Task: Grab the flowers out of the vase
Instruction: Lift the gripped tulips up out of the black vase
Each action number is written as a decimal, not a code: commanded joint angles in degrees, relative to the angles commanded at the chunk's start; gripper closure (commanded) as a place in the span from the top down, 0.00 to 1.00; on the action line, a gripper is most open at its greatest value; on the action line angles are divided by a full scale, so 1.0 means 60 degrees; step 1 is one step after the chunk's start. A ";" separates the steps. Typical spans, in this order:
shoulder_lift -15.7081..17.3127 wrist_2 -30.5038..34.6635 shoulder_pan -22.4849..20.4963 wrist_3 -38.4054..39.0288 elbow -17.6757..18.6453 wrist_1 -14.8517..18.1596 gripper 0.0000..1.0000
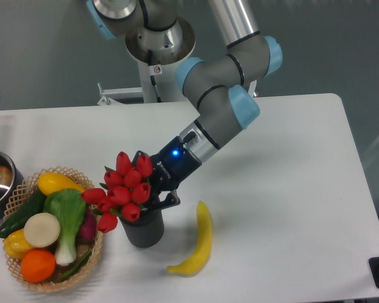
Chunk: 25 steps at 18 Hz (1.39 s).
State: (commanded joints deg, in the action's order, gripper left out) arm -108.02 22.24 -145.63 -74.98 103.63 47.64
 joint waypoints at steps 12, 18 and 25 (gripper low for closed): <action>0.1085 -0.1272 -0.0088 0.1965 -0.0308 0.0000 0.39; 0.1143 -0.2023 -0.0542 0.2037 -0.0746 -0.0029 0.39; 0.1217 -0.1994 -0.1055 0.2975 -0.1509 -0.0015 0.39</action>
State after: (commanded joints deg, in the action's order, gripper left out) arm -100.72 10.28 -151.96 -57.13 94.57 47.55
